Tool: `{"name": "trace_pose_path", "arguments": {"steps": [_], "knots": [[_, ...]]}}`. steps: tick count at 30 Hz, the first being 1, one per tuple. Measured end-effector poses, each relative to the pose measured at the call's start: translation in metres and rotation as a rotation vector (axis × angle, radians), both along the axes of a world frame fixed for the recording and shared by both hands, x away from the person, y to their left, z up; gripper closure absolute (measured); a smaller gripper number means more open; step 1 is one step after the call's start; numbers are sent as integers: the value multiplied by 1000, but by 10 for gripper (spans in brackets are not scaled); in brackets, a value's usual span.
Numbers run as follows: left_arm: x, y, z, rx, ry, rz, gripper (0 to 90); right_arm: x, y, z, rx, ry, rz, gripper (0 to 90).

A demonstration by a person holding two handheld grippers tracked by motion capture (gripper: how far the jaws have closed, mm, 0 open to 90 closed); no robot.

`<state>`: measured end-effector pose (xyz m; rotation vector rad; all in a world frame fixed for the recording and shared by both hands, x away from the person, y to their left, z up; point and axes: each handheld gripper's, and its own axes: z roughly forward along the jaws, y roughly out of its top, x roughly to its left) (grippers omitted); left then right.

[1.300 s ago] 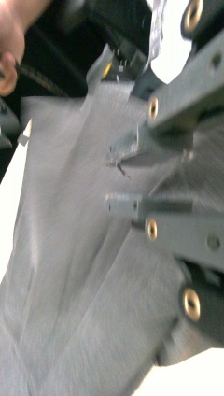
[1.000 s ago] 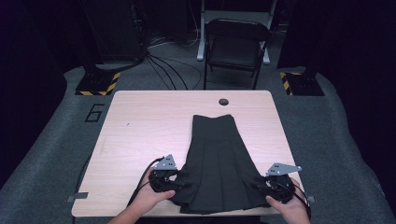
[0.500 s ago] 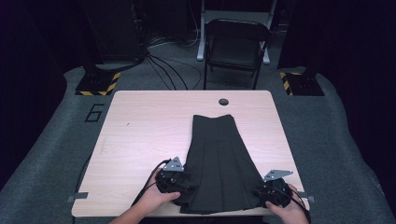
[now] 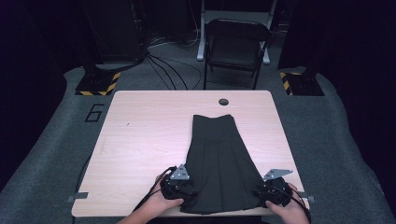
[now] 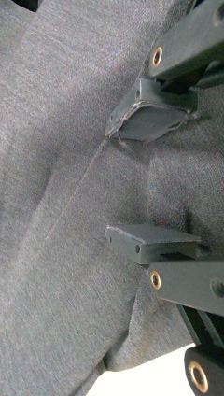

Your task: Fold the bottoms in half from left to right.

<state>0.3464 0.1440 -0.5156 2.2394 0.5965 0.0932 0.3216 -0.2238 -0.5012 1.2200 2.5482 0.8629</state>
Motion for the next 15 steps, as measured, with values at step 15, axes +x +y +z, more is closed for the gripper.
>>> {"name": "trace_pose_path", "arguments": {"steps": [15], "knots": [[20, 12, 23, -21, -27, 77, 362, 12, 5, 18, 100, -128, -150, 430]]}}
